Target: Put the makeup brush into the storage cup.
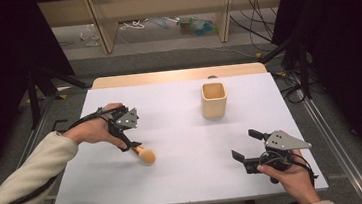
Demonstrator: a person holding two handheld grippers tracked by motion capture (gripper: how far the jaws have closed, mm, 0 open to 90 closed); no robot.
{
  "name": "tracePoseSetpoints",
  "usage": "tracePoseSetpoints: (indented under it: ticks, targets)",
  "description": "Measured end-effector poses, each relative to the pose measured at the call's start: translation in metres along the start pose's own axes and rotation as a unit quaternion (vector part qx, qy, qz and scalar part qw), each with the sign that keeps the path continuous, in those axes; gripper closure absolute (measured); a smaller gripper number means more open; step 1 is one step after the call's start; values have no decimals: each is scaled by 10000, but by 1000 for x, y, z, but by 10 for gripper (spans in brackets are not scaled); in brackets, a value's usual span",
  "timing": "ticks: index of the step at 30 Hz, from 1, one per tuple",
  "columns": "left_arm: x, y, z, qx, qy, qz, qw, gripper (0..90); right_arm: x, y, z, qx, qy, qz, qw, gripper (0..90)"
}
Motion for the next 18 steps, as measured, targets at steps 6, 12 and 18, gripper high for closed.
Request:
tracePoseSetpoints:
  ticks: [6, 12, 18]
  targets:
    - [2, 3, 0, 48, -46, 69, 10000, 94, 0, 0, 0, -4, -27, 39, 10000, 91]
    - [6, 7, 1, 253, -335, 190, 9989, 91, -1, 0, 0, -2, -35, 57, 10000, 91]
    - [13, 11, -1, 425, -484, 196, 9977, 77, 0, 0, 0, 31, -36, 6, 10000, 91]
Point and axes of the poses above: each handheld gripper's, and its own axes: x roughly forward along the jaws, z roughly out of its underside, y roughly to its right, the point moved 2 cm from there along x, roughly forward along the jaws, and after that the axes turned 11 degrees about -y, right-handed, at the moved point
